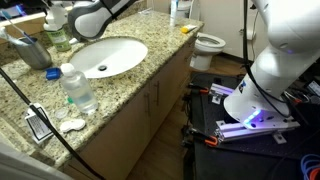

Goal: Put the toothbrush in the cup

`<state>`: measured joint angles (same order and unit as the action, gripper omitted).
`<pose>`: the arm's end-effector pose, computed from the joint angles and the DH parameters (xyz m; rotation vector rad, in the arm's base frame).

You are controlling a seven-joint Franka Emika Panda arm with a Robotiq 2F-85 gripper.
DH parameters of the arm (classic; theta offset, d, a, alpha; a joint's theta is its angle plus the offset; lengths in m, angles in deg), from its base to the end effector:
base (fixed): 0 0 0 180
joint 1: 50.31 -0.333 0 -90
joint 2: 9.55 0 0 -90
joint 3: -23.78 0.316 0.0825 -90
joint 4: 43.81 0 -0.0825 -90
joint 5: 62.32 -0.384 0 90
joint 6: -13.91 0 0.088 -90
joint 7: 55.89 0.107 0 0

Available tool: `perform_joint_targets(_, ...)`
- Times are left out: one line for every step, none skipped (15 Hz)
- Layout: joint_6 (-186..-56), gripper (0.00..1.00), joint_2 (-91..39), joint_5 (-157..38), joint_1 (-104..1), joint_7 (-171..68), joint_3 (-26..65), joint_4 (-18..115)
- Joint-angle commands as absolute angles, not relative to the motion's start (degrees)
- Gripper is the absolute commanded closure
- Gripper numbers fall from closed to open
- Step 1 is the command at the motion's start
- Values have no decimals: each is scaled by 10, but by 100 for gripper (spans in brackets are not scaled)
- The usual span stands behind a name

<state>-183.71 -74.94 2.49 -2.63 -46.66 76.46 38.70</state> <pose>0.7286 -0.0903 0.3331 -2.2462 -0.3634 -1.8090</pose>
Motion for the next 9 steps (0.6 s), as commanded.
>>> perform_joint_targets(-1816, 0, -652, -17, -6, -437, 762, 394)
perform_joint_targets(-1800, 0, -626, -28, 7, -431, 765, 398)
perform_joint_targets(-1766, 0, -602, -25, 38, -417, 793, 425)
perform_joint_targets(-1730, 0, -581, -20, 73, -404, 831, 453)
perform_joint_targets(-1703, 0, -583, -7, 128, -400, 908, 498)
perform_joint_targets(-1697, 0, -582, -23, 147, -394, 943, 518)
perform_joint_targets(-1704, 0, -592, -55, 180, -418, 992, 546)
perform_joint_targets(-1713, 0, -603, -26, 115, -403, 927, 463)
perform_joint_targets(-1707, 0, -599, -36, 142, -405, 964, 491)
